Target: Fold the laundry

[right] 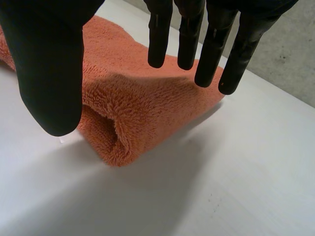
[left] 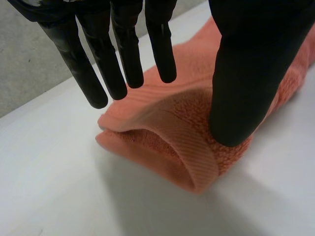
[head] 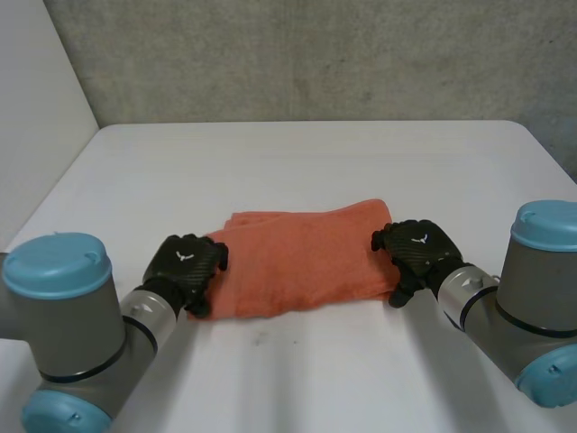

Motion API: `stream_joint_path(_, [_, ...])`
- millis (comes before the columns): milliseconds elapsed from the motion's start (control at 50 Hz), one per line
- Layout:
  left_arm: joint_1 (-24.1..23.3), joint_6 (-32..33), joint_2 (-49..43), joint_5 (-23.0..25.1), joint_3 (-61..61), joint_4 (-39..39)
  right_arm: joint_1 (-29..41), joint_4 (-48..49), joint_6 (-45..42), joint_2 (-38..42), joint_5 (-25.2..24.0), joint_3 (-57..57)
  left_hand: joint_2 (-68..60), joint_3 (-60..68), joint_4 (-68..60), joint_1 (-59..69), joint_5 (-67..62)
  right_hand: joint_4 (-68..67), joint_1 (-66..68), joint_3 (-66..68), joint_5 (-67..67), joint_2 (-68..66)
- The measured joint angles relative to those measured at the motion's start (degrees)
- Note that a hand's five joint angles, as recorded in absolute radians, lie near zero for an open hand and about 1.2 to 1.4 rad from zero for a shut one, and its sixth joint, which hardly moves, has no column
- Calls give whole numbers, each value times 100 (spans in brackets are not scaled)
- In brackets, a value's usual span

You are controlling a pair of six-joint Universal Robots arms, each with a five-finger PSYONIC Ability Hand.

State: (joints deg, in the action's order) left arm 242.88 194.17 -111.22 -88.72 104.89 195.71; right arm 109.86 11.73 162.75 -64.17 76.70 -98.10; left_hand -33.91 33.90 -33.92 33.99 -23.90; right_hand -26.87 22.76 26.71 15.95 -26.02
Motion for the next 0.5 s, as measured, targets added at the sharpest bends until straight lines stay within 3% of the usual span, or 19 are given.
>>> stream_joint_path(60, [-1,239,-164,-17,-42,80,-4,3,-7,20,9,0,-394,395,-391,434,-388,-19,10,20,28,0])
stream_joint_path(200, [3,591,-325,-15,-93,371,-15,12,-10,38,15,15,-2829,2785,-2802,2747,-2781,-145,130,156,141,-163])
stream_joint_path(380, [-19,707,-394,4,-719,570,-17,5,-15,38,31,74,-3520,3488,-3517,3207,-3419,-219,182,242,210,-266])
stream_joint_path(500, [-199,1121,-677,-12,-2126,634,-35,5,-6,25,128,118,-3564,3532,-3560,3209,-3448,-220,183,240,214,-266])
